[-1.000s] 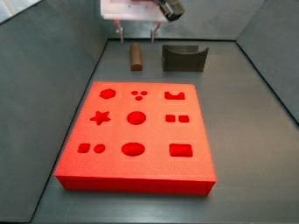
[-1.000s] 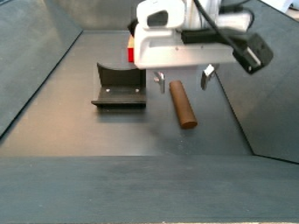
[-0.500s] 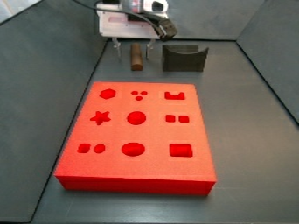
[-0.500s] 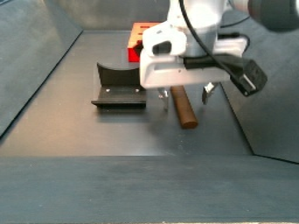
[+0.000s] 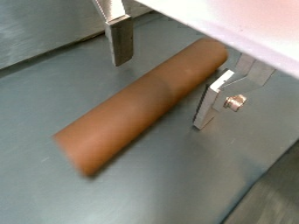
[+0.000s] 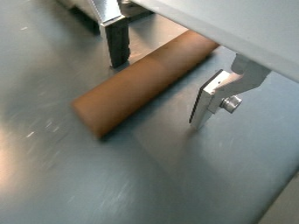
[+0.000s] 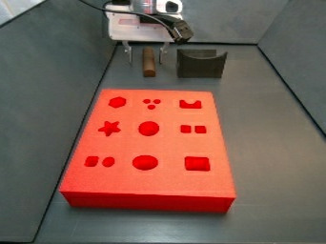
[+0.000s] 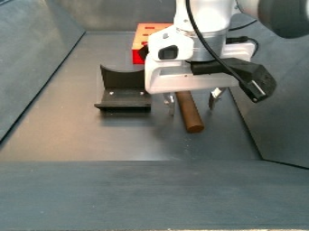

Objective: Pick up the oval object. Move up. Place the oval object on the fixture. Regrasp the oval object. Move to above the board. Insert the oval object.
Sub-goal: Pick up the oval object.

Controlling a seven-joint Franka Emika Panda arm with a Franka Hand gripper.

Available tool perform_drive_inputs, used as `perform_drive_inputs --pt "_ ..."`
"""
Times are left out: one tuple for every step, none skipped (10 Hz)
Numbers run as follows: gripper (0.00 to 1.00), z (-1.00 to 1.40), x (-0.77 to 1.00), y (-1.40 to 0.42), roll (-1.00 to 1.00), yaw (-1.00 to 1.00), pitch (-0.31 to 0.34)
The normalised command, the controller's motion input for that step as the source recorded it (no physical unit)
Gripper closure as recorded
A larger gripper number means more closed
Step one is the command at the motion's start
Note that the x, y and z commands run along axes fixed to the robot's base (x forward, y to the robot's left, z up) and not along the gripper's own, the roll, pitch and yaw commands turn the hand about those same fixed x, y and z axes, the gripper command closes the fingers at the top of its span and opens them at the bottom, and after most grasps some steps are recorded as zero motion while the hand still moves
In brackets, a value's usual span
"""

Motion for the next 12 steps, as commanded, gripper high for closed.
perform_drive_inputs --pt "0.0 -0.01 -0.1 0.0 -0.22 0.02 -0.5" --pt "0.0 -0.26 -0.11 -0.21 -0.02 0.0 -0.456" --pt "0.0 -0.07 -0.16 -0.3 0.09 -0.14 -0.253" --pt "0.0 0.0 0.05 -0.01 0.0 -0.05 0.0" --pt "0.0 0.0 0.0 0.03 -0.02 0.0 0.0" --pt "0.0 0.27 0.0 0.13 -0.33 0.0 -0.021" --pt "0.0 0.12 -0.09 0.03 -0.1 0.0 -0.071" --pt "0.0 0.0 0.0 0.0 0.0 0.0 0.0" --pt "0.0 0.0 0.0 0.0 0.0 0.0 0.0" --pt "0.0 -0.03 0.0 0.0 0.01 0.0 0.0" --pt "0.0 -0.07 0.0 0.0 0.06 0.0 0.0" --pt "0.0 -0.07 0.0 0.0 0.05 0.0 0.0"
